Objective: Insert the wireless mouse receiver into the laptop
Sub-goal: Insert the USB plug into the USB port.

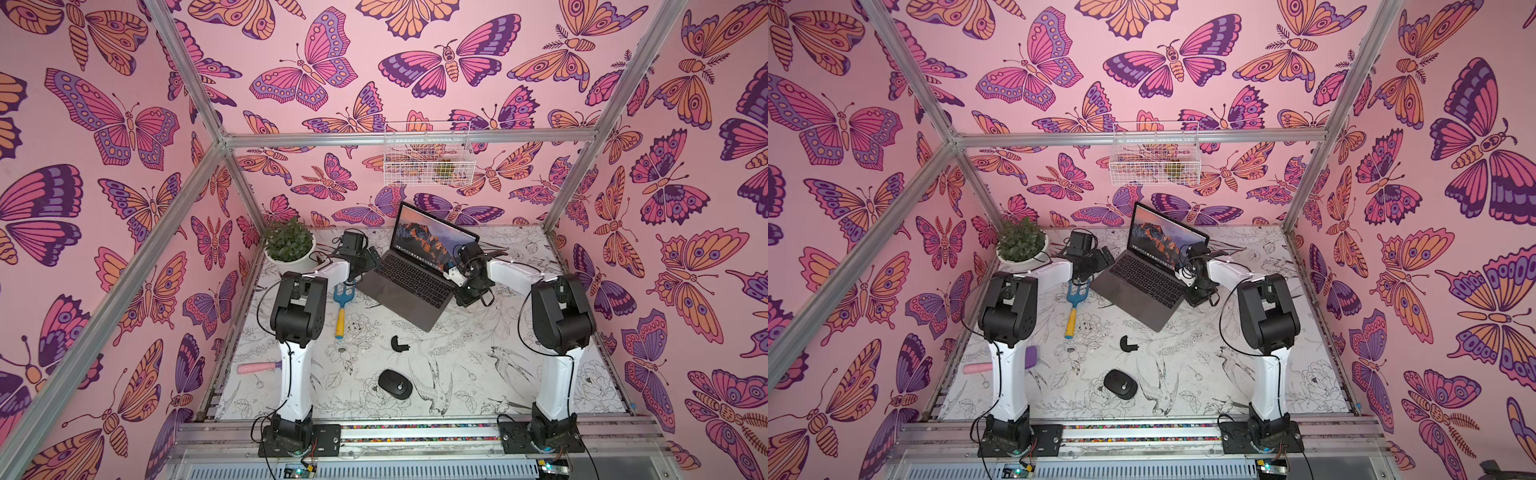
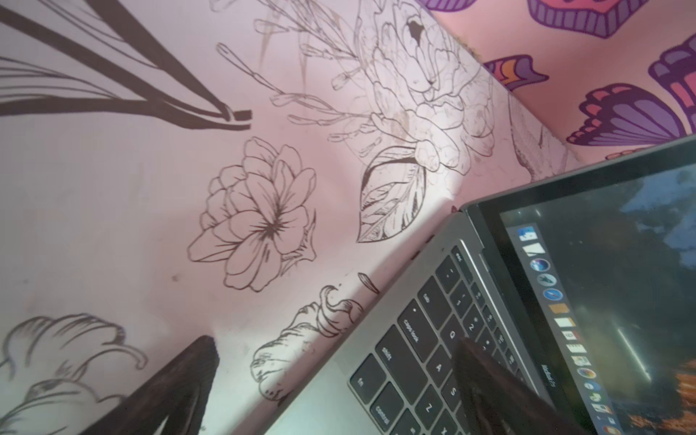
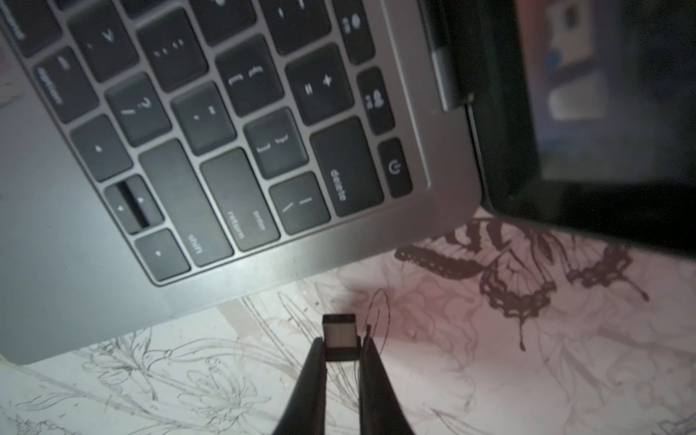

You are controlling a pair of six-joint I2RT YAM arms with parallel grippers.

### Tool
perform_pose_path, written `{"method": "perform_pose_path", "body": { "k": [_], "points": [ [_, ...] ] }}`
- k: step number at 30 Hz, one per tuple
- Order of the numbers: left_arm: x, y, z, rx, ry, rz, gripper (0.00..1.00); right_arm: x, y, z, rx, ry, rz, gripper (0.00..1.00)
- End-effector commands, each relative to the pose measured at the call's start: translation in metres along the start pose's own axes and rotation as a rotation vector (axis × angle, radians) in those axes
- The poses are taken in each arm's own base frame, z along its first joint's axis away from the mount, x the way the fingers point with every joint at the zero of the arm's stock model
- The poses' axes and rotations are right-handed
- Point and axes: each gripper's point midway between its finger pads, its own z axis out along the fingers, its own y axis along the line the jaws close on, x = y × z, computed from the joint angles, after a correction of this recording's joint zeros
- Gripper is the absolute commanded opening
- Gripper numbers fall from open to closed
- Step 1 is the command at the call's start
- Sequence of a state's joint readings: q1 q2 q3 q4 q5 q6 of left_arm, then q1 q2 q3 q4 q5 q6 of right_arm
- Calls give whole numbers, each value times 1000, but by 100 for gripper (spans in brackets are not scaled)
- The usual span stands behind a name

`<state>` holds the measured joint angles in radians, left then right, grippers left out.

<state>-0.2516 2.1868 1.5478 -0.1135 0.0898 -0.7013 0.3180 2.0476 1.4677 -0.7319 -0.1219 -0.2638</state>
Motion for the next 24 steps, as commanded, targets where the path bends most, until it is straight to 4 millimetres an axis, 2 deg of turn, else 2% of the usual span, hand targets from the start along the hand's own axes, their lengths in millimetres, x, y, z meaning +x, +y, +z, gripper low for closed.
{"method": "perform_pose_path", "body": {
  "k": [1, 6, 12, 19, 24],
  "points": [
    [9, 4, 10, 2, 59, 31, 100, -6, -1, 6, -19, 1, -34, 11],
    [11, 5, 21, 18, 102, 46, 100, -13, -6, 10, -1, -7, -25, 10],
    [14, 19, 32, -34, 147, 63, 100, -18, -4, 14, -22, -22, -25, 10],
    [39, 30, 44, -60, 268, 74, 100, -26, 1, 14, -31, -24, -46, 10],
    [56, 38, 49, -64, 315, 60, 100, -37, 15, 15, -63, -52, -93, 11]
  ]
}}
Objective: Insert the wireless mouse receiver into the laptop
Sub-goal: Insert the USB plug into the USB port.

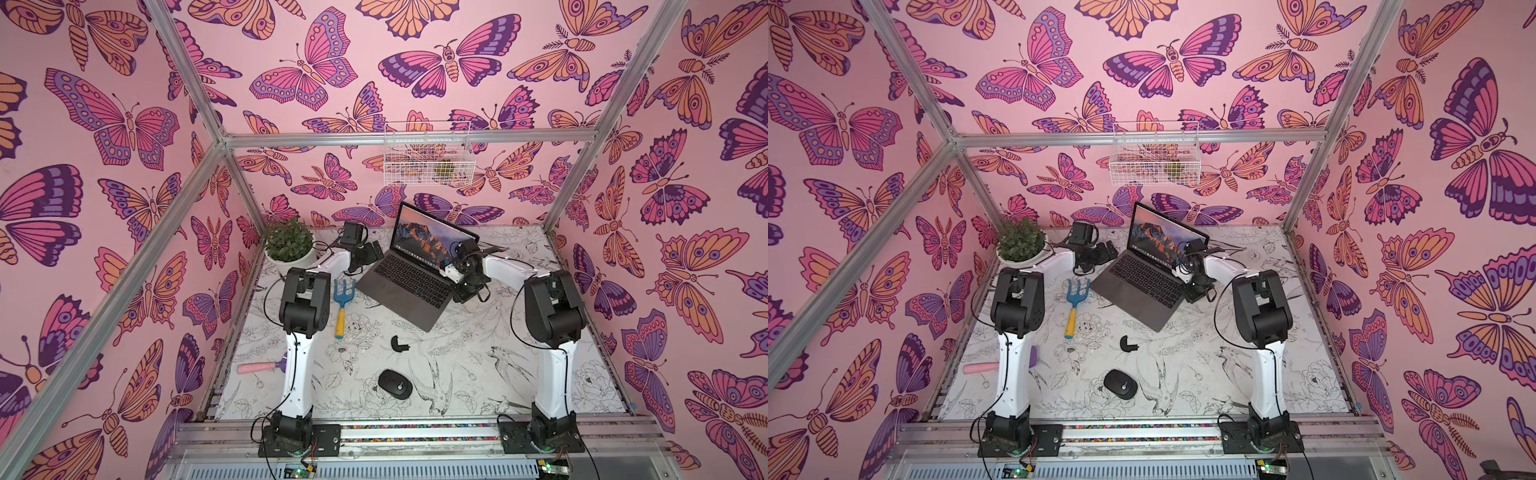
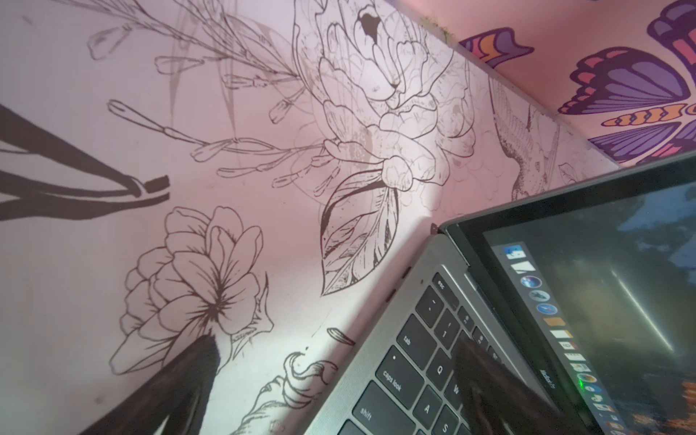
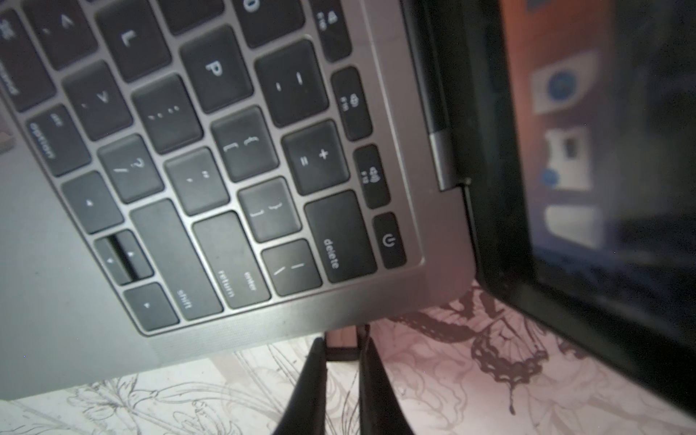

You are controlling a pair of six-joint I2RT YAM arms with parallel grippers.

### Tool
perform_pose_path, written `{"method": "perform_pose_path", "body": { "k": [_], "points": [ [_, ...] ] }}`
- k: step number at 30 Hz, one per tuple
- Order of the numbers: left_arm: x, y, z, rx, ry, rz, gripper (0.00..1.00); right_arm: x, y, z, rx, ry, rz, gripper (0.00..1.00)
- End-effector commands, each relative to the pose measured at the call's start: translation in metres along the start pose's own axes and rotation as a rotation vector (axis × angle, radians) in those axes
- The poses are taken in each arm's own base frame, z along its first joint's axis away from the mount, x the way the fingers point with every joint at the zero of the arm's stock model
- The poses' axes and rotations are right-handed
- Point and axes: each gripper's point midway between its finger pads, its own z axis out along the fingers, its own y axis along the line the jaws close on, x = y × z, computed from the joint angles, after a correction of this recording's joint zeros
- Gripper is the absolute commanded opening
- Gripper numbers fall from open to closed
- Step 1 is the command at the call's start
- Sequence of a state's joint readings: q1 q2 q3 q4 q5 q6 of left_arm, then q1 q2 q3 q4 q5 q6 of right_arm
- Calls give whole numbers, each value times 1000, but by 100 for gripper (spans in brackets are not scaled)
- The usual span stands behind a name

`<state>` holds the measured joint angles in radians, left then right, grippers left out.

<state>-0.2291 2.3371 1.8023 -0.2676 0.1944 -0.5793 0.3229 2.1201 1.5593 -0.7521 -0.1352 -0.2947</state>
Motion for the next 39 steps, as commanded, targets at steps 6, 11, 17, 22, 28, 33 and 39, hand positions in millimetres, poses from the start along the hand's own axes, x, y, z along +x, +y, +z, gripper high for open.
{"method": "perform_pose_path", "body": {
  "k": [6, 11, 17, 22, 28, 33, 39],
  "points": [
    [82, 43, 34, -78, 262, -37, 100, -25, 30, 8, -69, -58, -157, 11],
    [92, 39, 38, -58, 290, -31, 100, -32, 30, 6, -62, -77, -182, 11],
    [103, 31, 43, -42, 317, -13, 100, -48, 28, 10, -13, -65, -206, 11],
    [106, 28, 44, -33, 323, -5, 100, -58, 24, 11, 16, -66, -208, 11],
    [109, 23, 46, -16, 334, 11, 100, -75, 55, 2, -46, -156, -298, 13],
    [112, 19, 47, 1, 343, 18, 100, -84, 51, 2, 12, -181, -288, 12],
    [110, 20, 46, -8, 337, 35, 100, -90, 14, -3, 53, -196, -101, 11]
  ]
}}
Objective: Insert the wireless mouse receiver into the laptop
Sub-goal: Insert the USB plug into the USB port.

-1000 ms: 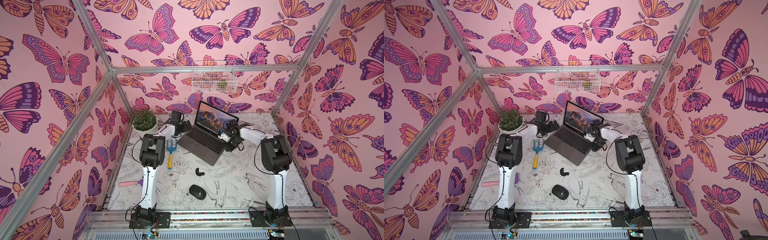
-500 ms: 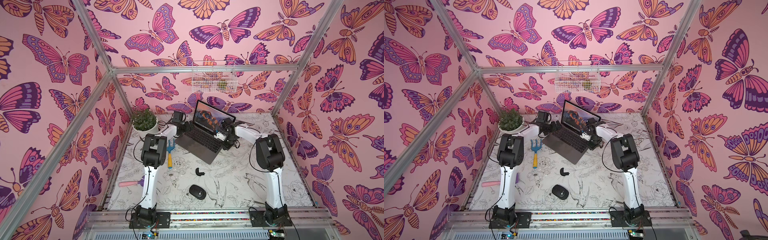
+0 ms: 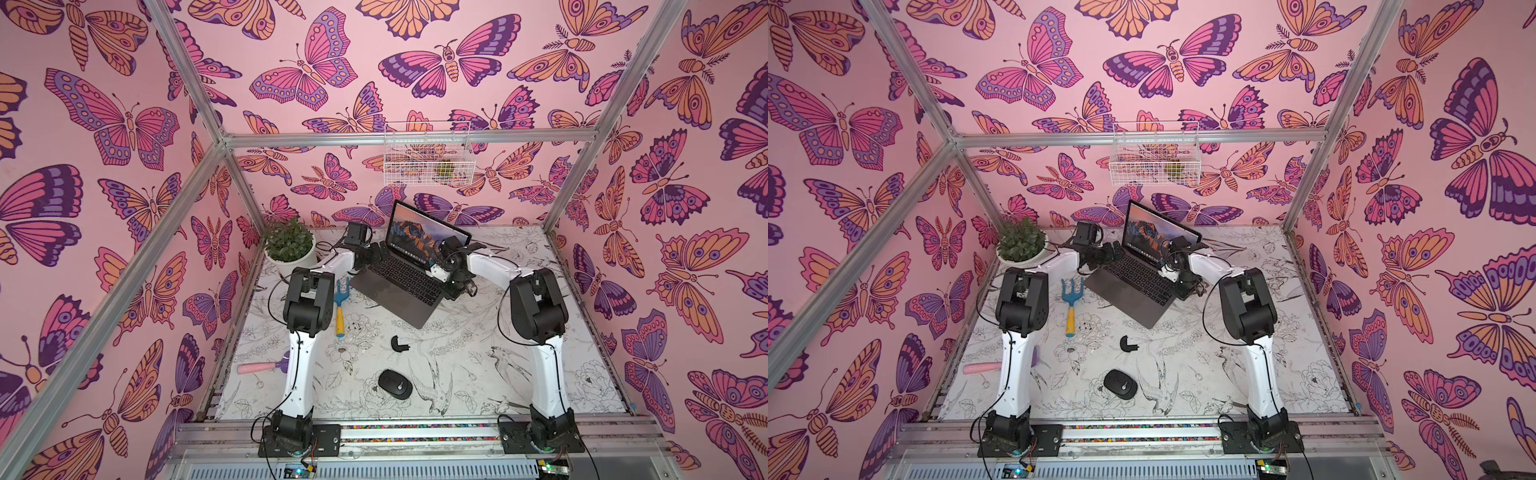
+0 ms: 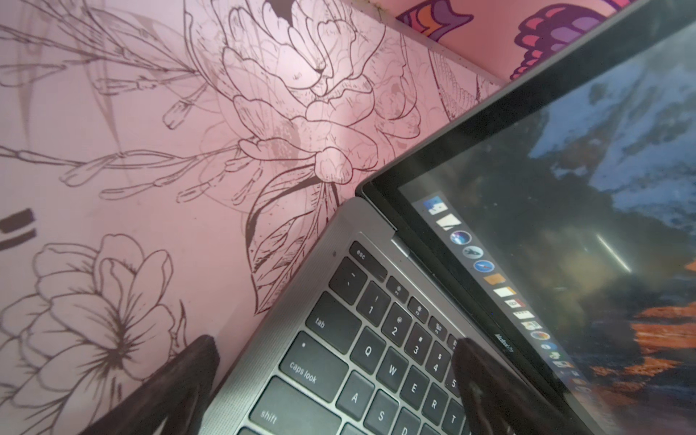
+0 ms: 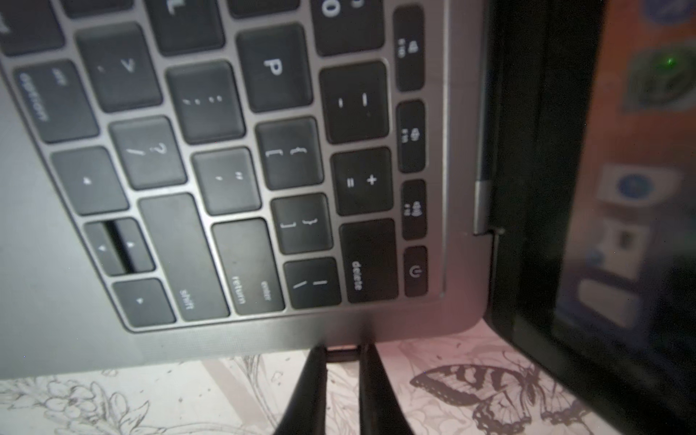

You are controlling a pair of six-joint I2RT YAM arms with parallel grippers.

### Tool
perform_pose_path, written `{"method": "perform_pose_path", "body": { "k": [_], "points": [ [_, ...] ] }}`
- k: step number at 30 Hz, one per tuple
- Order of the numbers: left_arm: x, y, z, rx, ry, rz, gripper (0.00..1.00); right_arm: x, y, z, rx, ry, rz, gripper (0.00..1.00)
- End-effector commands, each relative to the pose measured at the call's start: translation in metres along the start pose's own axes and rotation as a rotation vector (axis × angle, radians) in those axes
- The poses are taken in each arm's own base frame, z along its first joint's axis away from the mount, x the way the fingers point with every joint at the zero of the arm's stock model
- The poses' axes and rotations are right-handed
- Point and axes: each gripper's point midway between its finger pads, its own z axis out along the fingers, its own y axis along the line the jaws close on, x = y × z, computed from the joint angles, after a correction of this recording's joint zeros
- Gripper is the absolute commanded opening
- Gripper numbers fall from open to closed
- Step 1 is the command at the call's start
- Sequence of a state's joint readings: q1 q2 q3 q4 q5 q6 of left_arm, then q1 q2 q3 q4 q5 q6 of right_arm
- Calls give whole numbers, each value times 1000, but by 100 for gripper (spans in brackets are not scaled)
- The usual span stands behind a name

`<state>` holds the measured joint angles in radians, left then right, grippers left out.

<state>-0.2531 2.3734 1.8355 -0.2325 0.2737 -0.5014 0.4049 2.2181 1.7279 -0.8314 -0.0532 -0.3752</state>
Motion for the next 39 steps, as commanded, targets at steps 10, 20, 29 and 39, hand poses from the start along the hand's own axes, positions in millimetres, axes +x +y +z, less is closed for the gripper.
{"method": "perform_pose_path", "body": {
  "k": [10, 20, 29, 39],
  "points": [
    [99, 35, 31, -79, 296, -71, 100, -64, 21, -21, -91, -273, -79, 37],
    [54, 61, 3, -170, 177, -119, 100, -18, -3, -58, 46, -348, 372, 95],
    [63, 77, 0, -196, 212, -177, 100, -9, -14, -52, -55, -462, 984, 99],
    [83, 86, -4, -227, 310, -183, 100, -18, -11, -28, -142, -476, 1149, 100]
  ]
}}
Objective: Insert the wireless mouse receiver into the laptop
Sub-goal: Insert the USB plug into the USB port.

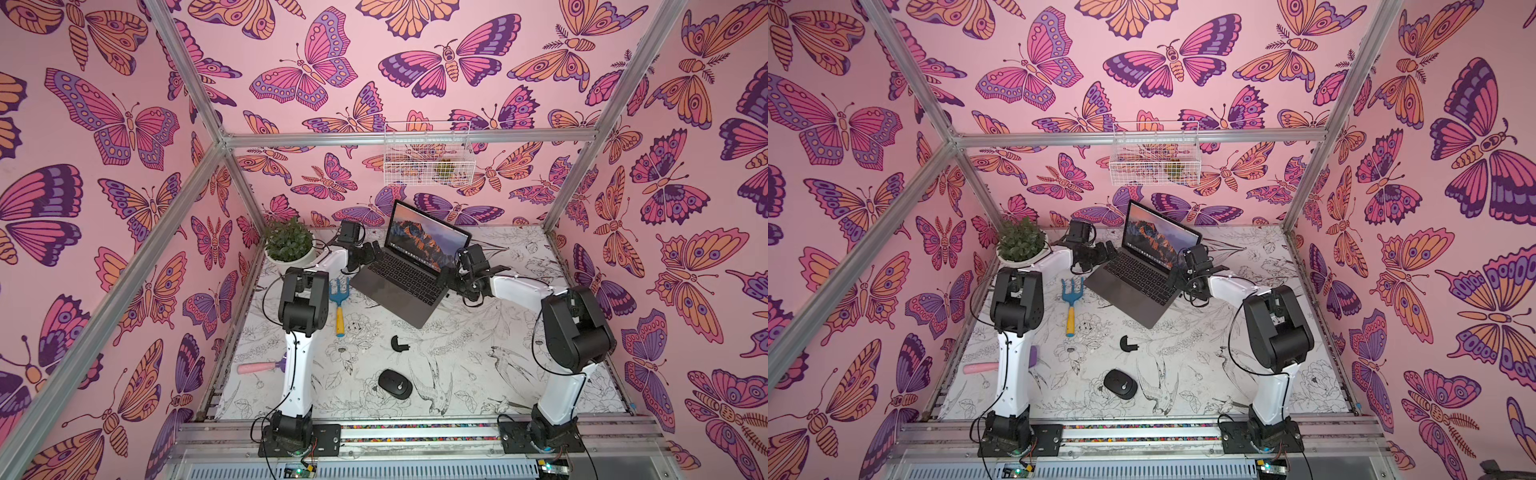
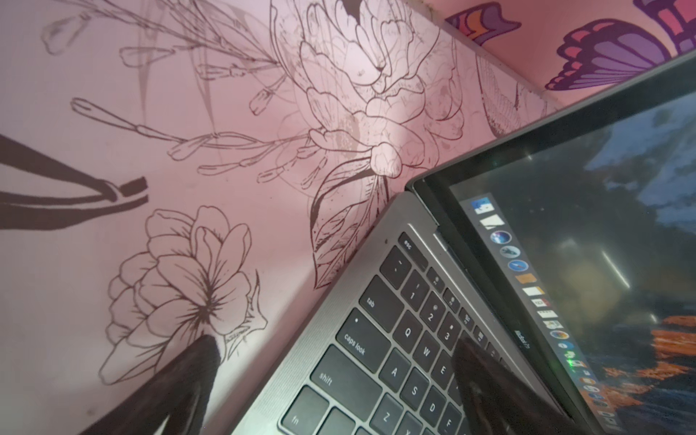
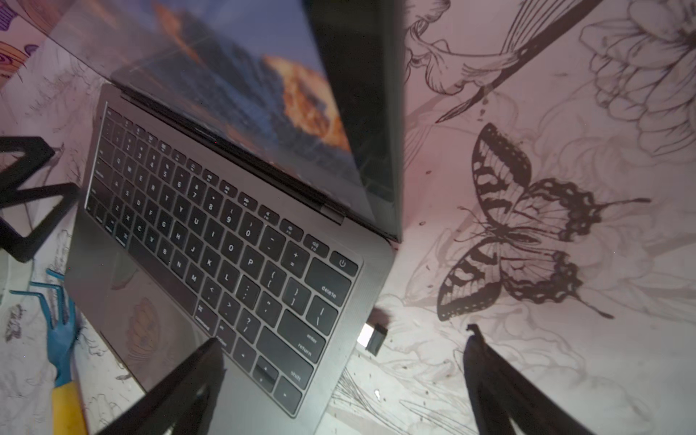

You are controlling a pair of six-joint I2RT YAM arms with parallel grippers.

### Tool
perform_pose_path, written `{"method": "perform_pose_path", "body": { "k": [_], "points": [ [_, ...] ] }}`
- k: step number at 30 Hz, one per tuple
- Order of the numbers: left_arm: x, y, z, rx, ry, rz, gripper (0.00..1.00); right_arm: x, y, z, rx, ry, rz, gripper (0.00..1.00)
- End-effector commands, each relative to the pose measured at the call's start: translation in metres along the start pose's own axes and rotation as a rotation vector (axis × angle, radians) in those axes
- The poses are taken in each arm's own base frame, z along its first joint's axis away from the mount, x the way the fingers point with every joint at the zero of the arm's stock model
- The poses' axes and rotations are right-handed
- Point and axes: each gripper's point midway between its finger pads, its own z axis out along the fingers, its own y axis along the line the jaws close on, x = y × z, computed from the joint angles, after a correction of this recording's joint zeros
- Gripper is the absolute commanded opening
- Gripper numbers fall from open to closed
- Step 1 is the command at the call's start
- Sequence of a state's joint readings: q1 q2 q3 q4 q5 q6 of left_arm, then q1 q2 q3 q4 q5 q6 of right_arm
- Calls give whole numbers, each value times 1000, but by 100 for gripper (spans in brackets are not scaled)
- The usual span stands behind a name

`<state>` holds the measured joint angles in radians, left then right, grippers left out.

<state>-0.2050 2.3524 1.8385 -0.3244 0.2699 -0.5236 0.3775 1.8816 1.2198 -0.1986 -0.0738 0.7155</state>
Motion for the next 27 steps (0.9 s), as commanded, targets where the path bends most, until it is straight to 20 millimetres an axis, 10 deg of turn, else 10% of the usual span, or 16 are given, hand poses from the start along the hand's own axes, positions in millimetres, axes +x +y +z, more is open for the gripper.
{"method": "perform_pose_path", "body": {
  "k": [1, 27],
  "points": [
    [84, 64, 19, -177, 283, -100, 100, 6, 1, 17, -28, 20, 100, 100],
    [134, 52, 13, -156, 399, -104, 100, 10, 31, 48, -132, 47, 217, 99]
  ]
}}
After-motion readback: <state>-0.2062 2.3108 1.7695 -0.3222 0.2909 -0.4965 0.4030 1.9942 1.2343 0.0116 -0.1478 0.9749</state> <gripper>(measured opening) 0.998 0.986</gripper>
